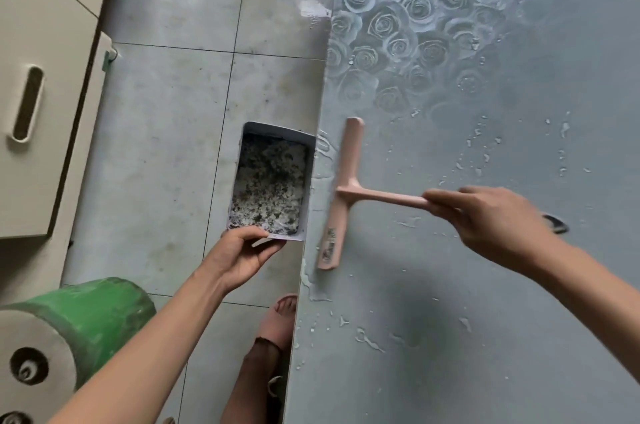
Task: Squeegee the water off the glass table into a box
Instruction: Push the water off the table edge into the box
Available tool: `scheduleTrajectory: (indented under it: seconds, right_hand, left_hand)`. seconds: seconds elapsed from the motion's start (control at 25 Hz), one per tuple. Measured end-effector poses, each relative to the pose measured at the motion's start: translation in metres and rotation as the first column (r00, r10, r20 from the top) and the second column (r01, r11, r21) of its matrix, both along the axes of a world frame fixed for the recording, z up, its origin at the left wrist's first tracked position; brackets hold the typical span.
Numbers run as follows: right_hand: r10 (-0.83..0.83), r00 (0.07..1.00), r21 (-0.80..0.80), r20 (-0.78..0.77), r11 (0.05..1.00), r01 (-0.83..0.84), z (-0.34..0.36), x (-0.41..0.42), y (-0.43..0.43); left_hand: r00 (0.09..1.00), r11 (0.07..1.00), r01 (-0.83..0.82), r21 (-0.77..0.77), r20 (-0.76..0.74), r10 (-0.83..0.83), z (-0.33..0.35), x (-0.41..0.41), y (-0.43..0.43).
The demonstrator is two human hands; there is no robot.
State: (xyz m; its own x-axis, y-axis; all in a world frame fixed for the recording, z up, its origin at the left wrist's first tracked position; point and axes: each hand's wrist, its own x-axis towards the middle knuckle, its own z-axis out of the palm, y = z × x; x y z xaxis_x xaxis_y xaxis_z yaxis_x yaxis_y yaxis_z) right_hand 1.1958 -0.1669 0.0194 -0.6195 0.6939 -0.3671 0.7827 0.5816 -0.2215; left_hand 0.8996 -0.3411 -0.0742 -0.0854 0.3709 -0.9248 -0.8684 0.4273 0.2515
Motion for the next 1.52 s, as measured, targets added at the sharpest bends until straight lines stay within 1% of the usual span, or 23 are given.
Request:
scheduleTrajectory:
  seconds: [0.08,0.2,0.28,0.4,0.48,0.56,0.6,0.64,0.72,0.8,0.96,1.04,1.08,1.2,1.28,1.36,1.44,1.52]
  right_hand:
    - [0.07,0.997,0.049,-0.012,0.996,-0.07,-0.003,-0.036,0.004]
    - [0.06,0.997,0.096,-0.048,0.994,-0.055,0.013,-0.04,0.013]
    - [0.007,1.0,0.088,-0.008,0.996,-0.007,0.032,-0.022,0.02]
    - [-0.021,0.994,0.008,0.108,1.0,0.02,0.038,-0.02,0.019]
    - [0.021,0.994,-0.004,0.109,1.0,-0.021,0.027,-0.047,0.017]
    - [0.083,0.99,0.029,0.111,0.996,-0.087,0.019,-0.074,0.015]
    - [0.097,0.989,0.045,0.112,0.994,-0.103,0.019,-0.081,0.015]
    - [0.08,0.992,0.051,0.095,0.995,-0.085,0.024,-0.081,0.016]
    - [-0.009,1.0,0.03,0.025,1.0,0.008,0.04,-0.064,0.014]
    - [-0.054,0.998,0.022,0.018,0.998,0.053,0.059,-0.034,-0.001]
    - [-0.109,0.979,-0.031,0.174,0.993,0.116,0.08,0.03,-0.043]
    - [-0.096,0.963,-0.038,0.25,0.993,0.109,0.082,0.05,-0.068]
    - [-0.1,0.96,-0.055,0.263,0.991,0.118,0.079,0.055,-0.076]
    - [-0.111,0.965,-0.063,0.236,0.99,0.129,0.065,0.049,-0.113]
    - [-0.103,0.981,-0.033,0.165,0.993,0.11,0.048,0.026,-0.124]
    - [-0.081,0.994,0.017,0.078,0.997,0.08,0.03,-0.005,-0.128]
    - [-0.029,0.999,0.056,0.038,0.998,0.026,0.019,-0.031,-0.126]
    - [0.003,1.0,0.091,-0.013,0.996,-0.002,0.022,-0.035,-0.118]
  left_hand:
    - [1.0,1.0,-0.015,0.0,0.003,0.015,-0.001,-0.002,0.004]
    - [0.999,1.0,-0.024,0.002,0.024,0.024,-0.001,-0.005,0.006]
    - [0.999,0.999,-0.036,-0.001,0.03,0.036,-0.001,-0.006,0.007]
    - [0.998,0.999,-0.04,0.0,0.038,0.04,-0.001,-0.008,0.01]
    - [0.998,0.999,-0.049,-0.002,0.032,0.049,-0.003,-0.009,0.011]
    - [0.998,0.999,-0.047,-0.005,0.041,0.047,-0.005,-0.01,0.011]
    - [0.998,0.999,-0.039,-0.009,0.041,0.04,-0.006,-0.011,0.011]
    - [0.999,0.999,-0.034,-0.015,0.04,0.034,-0.006,-0.011,0.011]
    - [0.998,0.998,-0.042,-0.036,0.039,0.044,-0.006,-0.01,0.009]
    - [0.998,0.997,-0.041,-0.066,0.046,0.044,-0.004,-0.007,0.0]
    - [0.997,0.996,-0.013,-0.09,0.069,0.02,-0.003,-0.006,-0.028]
    - [0.996,0.995,-0.009,-0.098,0.083,0.017,0.001,0.0,-0.047]
    - [0.996,0.995,-0.007,-0.101,0.084,0.016,-0.001,0.002,-0.053]
    - [0.996,0.995,-0.026,-0.101,0.078,0.034,0.003,0.017,-0.086]
    - [0.998,0.995,-0.007,-0.104,0.069,0.015,0.003,0.023,-0.098]
    - [0.998,0.995,0.007,-0.104,0.062,0.0,0.004,0.025,-0.102]
    - [0.999,0.995,0.017,-0.099,0.045,-0.013,0.004,0.025,-0.103]
    - [0.999,0.996,0.009,-0.092,0.045,-0.005,0.003,0.025,-0.103]
